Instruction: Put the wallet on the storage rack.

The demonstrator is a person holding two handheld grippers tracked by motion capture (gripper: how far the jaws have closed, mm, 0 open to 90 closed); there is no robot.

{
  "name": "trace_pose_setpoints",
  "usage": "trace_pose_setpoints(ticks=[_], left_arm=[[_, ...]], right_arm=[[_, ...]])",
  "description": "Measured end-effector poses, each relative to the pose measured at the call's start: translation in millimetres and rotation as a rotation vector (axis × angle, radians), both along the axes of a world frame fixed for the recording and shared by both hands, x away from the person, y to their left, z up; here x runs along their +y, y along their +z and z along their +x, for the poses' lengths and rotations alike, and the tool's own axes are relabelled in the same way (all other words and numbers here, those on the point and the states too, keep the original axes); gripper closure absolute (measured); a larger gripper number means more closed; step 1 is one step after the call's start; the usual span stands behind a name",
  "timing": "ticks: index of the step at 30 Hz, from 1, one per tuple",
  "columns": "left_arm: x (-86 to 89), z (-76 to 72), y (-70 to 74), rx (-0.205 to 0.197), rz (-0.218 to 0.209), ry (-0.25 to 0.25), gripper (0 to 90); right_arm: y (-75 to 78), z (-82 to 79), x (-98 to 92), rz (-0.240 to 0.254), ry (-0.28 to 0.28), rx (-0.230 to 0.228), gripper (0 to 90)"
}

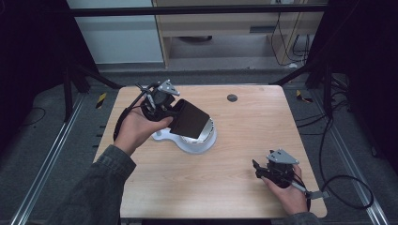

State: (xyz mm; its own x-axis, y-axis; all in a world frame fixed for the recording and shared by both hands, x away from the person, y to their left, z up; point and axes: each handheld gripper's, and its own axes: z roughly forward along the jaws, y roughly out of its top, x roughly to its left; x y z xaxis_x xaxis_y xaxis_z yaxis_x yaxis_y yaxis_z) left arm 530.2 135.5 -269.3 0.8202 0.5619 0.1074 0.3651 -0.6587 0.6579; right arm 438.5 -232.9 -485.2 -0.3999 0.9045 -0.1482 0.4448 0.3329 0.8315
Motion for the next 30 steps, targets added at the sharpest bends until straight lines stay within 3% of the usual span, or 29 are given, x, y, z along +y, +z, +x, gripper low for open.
trace_pose_setpoints(ticks=[4, 14, 19, 22, 30], left_arm=[[-3.0, 7.9, -12.2, 0.017, 0.028, 0.003, 79.6], [-11.8, 22.7, -38.1, 0.054, 0.044, -0.004, 79.5], [-14.4, 30.1, -44.4, 0.078, 0.042, -0.005, 79.4], [-16.0, 33.7, -48.5, 0.097, 0.019, -0.009, 79.4], [-19.0, 37.1, -50.0, 0.101, 0.024, -0.011, 79.0]], right_arm=[[-0.7, 0.5, -0.2, -0.002, 0.0, 0.008, 23.6], [-2.8, 2.1, 0.5, -0.001, 0.001, 0.02, 23.4], [-3.0, 2.1, 0.8, 0.001, 0.004, 0.024, 23.2], [-3.1, 2.0, 0.8, 0.002, 0.004, 0.029, 23.1], [-3.7, 2.0, 0.5, 0.004, 0.003, 0.03, 23.0]])
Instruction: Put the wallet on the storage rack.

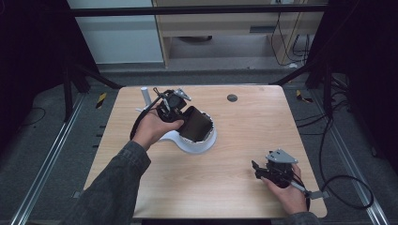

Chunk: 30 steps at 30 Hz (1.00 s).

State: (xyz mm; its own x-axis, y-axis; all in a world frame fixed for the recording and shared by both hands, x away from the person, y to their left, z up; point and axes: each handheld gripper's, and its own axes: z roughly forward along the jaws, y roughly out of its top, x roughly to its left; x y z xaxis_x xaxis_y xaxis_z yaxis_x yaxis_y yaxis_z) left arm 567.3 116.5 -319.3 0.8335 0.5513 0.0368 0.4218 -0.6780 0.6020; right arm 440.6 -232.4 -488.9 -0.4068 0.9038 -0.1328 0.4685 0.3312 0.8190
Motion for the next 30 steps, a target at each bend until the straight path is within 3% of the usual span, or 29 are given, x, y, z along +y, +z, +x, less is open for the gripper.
trace_pose_setpoints(ticks=[5, 12, 18, 23, 30], left_arm=[[5.0, 3.5, -1.9, 0.0, -0.01, 0.018, 77.0], [14.6, 7.9, -5.1, -0.039, -0.045, 0.084, 55.1], [21.5, 6.2, -2.0, -0.073, -0.077, 0.098, 58.5], [24.1, 4.6, 0.5, -0.068, -0.08, 0.088, 74.3], [18.9, 10.5, -1.0, -0.102, -0.066, 0.127, 68.4]], right_arm=[[-0.4, -0.3, 0.5, -0.006, 0.005, 0.002, 22.9], [-0.7, 0.0, -0.1, -0.009, 0.004, 0.005, 22.6], [-1.2, -0.2, 0.8, -0.015, 0.006, 0.011, 22.3], [-1.1, -0.4, 1.1, -0.012, 0.008, 0.011, 22.4], [-1.8, -0.1, 1.6, -0.015, 0.014, 0.016, 22.2]])
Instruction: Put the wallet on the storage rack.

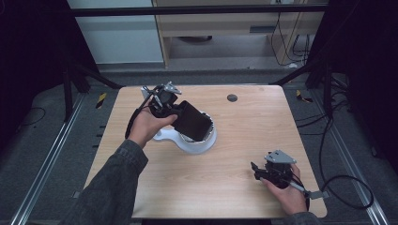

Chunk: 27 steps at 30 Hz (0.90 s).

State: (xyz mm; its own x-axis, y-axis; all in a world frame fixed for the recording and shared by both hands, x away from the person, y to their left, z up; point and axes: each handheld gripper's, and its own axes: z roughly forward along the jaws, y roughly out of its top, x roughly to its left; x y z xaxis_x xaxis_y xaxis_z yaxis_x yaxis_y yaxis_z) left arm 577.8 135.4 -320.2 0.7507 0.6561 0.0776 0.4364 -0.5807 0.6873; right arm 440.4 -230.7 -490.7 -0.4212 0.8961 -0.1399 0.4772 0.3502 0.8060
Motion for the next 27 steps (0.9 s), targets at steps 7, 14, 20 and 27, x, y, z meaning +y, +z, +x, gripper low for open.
trace_pose_setpoints(ticks=[7, 14, 20, 27], left_arm=[[5.4, -1.4, 1.1, -0.01, 0.0, 0.002, 60.7], [17.4, -7.5, 7.4, -0.039, -0.019, 0.001, 57.8], [26.7, -15.4, 16.6, -0.064, -0.048, 0.004, 58.7], [31.2, -18.0, 22.2, -0.074, -0.046, 0.001, 60.4]], right_arm=[[-0.1, -0.1, -0.3, 0.005, 0.001, 0.007, 22.1], [-0.7, -0.1, 1.3, -0.002, 0.004, 0.014, 21.9], [-1.5, 0.0, 1.7, -0.005, 0.005, 0.017, 21.9], [-1.7, -0.3, 2.5, -0.005, 0.007, 0.021, 21.9]])
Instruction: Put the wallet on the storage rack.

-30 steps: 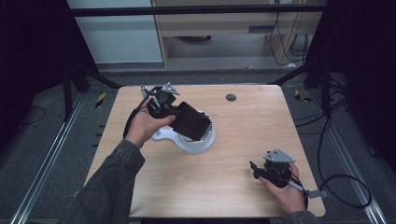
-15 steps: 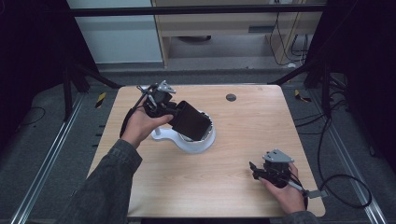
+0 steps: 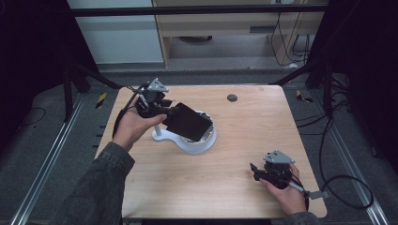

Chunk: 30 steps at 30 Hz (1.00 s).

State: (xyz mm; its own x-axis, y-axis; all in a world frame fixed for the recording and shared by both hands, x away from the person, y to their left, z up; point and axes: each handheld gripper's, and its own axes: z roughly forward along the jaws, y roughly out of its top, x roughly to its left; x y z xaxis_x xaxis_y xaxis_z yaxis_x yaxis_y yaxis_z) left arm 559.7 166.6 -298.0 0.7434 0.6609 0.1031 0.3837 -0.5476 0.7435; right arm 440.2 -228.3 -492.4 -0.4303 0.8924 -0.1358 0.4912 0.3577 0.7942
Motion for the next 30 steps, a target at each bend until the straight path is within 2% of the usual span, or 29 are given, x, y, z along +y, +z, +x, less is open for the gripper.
trace_pose_setpoints(ticks=[2, 5, 7, 8, 11, 20, 30], left_arm=[[-0.3, 0.1, -0.5, 0.009, 0.018, -0.002, 66.7], [0.0, 0.4, -0.9, 0.004, 0.015, 0.006, 66.7], [2.1, 0.7, -0.2, -0.011, 0.009, 0.03, 67.7], [2.9, 1.2, 0.1, -0.013, 0.005, 0.039, 73.1], [3.1, 7.6, -0.9, 0.004, -0.003, 0.048, 80.1], [-0.8, 9.8, -2.9, 0.001, -0.008, 0.048, 78.9], [1.1, 5.5, 3.6, -0.019, -0.023, 0.043, 75.3]], right_arm=[[-0.1, 0.2, -0.1, -0.002, 0.005, -0.002, 21.9], [-0.3, 0.2, 0.1, -0.004, 0.006, 0.001, 21.9], [-0.4, 0.2, 0.0, -0.007, 0.007, 0.001, 22.0], [-0.4, 0.2, 0.0, -0.008, 0.007, 0.001, 21.9], [-0.7, 0.3, 0.6, -0.005, 0.008, 0.004, 22.0], [-0.9, 0.4, 0.0, -0.001, 0.009, 0.007, 22.2], [-1.2, 0.1, 1.3, -0.004, 0.011, 0.013, 22.1]])
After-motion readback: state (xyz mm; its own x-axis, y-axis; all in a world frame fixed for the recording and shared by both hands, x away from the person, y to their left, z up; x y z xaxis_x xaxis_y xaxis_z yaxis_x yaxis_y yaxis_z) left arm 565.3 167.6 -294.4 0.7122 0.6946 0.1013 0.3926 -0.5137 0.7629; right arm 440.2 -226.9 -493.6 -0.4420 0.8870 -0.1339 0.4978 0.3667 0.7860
